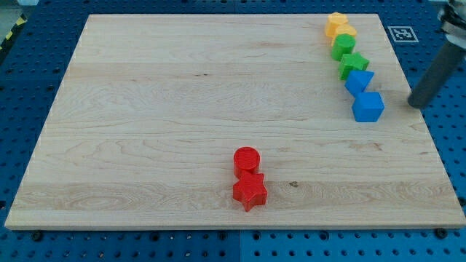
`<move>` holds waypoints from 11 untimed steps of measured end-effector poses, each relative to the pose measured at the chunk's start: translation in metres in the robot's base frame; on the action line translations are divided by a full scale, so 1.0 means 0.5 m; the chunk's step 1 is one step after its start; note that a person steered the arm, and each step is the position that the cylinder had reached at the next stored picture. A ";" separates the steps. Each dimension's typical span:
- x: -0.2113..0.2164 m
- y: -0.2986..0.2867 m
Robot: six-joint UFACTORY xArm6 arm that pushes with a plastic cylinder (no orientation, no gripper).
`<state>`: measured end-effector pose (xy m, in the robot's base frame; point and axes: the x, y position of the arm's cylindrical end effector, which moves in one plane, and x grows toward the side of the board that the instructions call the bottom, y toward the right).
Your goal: Move the hexagon to the bottom left corner
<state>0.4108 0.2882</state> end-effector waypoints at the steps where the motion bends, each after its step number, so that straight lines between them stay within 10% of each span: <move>1: -0.118 -0.047; 3: -0.325 -0.166; 6: -0.324 -0.068; 11: -0.420 -0.239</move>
<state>0.2008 0.1687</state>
